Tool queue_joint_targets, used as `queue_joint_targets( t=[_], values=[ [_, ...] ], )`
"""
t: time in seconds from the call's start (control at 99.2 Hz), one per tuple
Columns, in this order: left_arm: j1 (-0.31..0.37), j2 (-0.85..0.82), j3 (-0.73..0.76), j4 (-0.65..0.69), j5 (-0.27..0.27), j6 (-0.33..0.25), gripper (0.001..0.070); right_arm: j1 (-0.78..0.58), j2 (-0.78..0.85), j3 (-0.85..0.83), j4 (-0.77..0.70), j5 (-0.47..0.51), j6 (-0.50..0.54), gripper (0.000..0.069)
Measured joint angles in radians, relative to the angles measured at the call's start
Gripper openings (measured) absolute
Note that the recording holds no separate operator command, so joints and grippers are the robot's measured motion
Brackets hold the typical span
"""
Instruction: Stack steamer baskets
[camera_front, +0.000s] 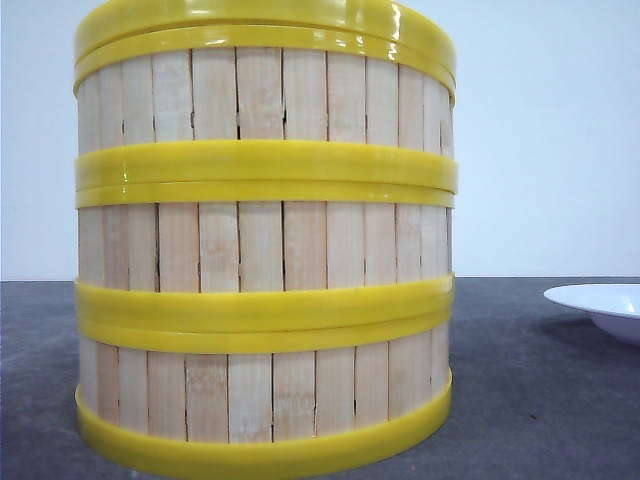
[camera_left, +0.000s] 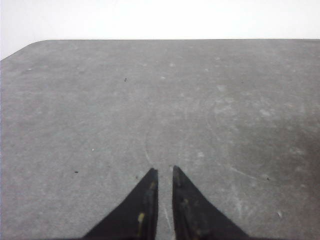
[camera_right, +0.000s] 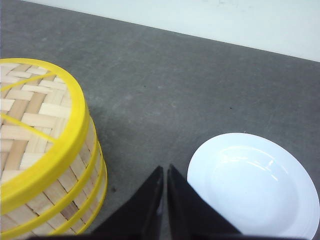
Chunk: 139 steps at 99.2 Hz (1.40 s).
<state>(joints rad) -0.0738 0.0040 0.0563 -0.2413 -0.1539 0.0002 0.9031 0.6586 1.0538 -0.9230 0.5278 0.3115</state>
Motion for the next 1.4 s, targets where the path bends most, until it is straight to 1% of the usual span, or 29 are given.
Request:
queue_joint_targets(
  t=[0.333, 0.474, 0.575, 0.696, 0.746, 0.837, 0.938, 1.039, 1.21, 1.301, 1.402],
  values=[
    [0.0, 0.0, 0.0, 0.0, 0.0, 0.0, 0.0025, 0.0, 0.0, 0.0, 0.0, 0.001, -0.002, 0.0009],
    [0.0, 0.0, 0.0, 0.0, 0.0, 0.0, 0.0025, -0.009, 0.0, 0.0, 0.0, 0.041, -0.024, 0.0009],
    [0.0, 0.0, 0.0, 0.0, 0.0, 0.0, 0.0025, -0.058, 0.0, 0.0, 0.013, 0.068, -0.045, 0.0009],
    [0.0, 0.0, 0.0, 0.001, 0.0, 0.0, 0.0025, -0.183, -0.011, -0.008, 0.09, 0.064, -0.08, 0.0009],
    [0.0, 0.0, 0.0, 0.001, 0.0, 0.0, 0.0025, -0.247, -0.027, -0.027, 0.139, 0.033, -0.098, 0.0009],
    [0.0, 0.0, 0.0, 0.002, 0.0, 0.0, 0.0025, -0.372, -0.082, -0.1, 0.254, -0.071, -0.148, 0.0009],
    [0.0, 0.0, -0.001, 0.002, 0.0, 0.0, 0.0025, -0.5, -0.158, -0.212, 0.391, -0.197, -0.209, 0.0009],
    [0.0, 0.0, -0.001, 0.002, 0.0, 0.0, 0.0025, -0.608, -0.24, -0.345, 0.492, -0.274, -0.245, 0.0009],
    [0.0, 0.0, -0.001, 0.002, 0.0, 0.0, 0.0025, -0.75, -0.373, -0.576, 0.565, -0.353, -0.263, 0.0009],
    [0.0, 0.0, -0.001, 0.002, 0.0, 0.0, 0.0025, -0.814, -0.439, -0.69, 0.6, -0.412, -0.264, 0.0009],
    [0.0, 0.0, -0.001, 0.002, 0.0, 0.0, 0.0025, -0.864, -0.506, -0.784, 0.626, -0.473, -0.263, 0.0009]
  ],
)
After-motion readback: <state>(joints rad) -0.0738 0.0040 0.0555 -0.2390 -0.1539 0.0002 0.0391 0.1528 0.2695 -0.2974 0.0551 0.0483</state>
